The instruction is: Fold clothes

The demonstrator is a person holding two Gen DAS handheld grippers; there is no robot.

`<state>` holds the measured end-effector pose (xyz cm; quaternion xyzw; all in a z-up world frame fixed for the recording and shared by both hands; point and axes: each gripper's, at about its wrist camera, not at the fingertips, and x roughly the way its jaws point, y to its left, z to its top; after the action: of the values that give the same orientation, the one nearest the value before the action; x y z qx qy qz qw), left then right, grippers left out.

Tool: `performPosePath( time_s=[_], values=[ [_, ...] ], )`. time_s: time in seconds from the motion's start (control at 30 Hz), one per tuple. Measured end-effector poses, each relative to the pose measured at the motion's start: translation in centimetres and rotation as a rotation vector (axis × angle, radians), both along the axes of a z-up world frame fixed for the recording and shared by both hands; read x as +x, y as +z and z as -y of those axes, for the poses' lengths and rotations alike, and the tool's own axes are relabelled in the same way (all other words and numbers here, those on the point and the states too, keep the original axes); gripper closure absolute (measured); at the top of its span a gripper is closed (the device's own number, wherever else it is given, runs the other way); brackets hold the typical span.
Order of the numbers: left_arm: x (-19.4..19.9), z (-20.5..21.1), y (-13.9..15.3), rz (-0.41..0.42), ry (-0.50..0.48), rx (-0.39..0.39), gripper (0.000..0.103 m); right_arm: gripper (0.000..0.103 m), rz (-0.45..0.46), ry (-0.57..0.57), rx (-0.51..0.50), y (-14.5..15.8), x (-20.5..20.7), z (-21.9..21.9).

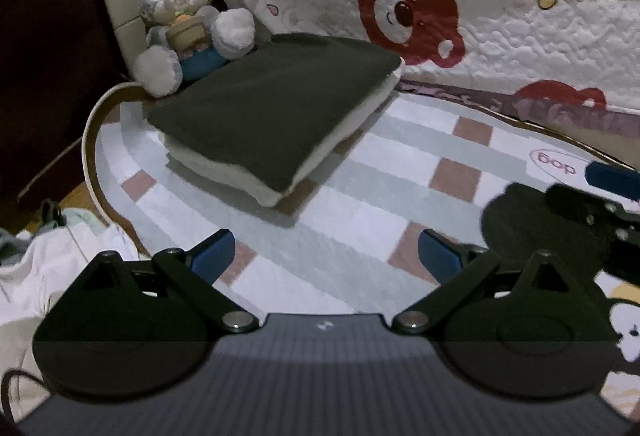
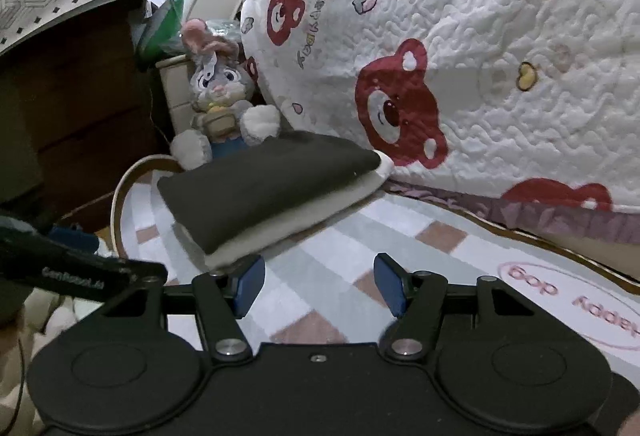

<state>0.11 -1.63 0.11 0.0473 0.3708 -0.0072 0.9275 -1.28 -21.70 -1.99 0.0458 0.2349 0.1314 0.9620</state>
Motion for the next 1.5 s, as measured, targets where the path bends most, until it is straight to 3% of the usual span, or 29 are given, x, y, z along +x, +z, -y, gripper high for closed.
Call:
performPosePath(
  time_s=[0.3, 0.8, 1.5],
  values=[
    [-3.4, 0.7, -0.7, -0.062, -0.047, -0.022, 0.004, 0.035, 0.028, -0.020, 0.009, -0.1, -5.7, -0.3],
    [-5.1, 1.4, -0.7, -0.076, -0.099, -0.035, 0.004, 0.034, 0.024, -0.039, 0.030, -0.3, -7.4, -1.0],
    [-5.4, 1.6, -0.3, -0.065, -0.074, -0.019, 0.000, 0.032, 0.013, -0.047, 0.047, -0.6, -7.6, -1.2]
  ],
)
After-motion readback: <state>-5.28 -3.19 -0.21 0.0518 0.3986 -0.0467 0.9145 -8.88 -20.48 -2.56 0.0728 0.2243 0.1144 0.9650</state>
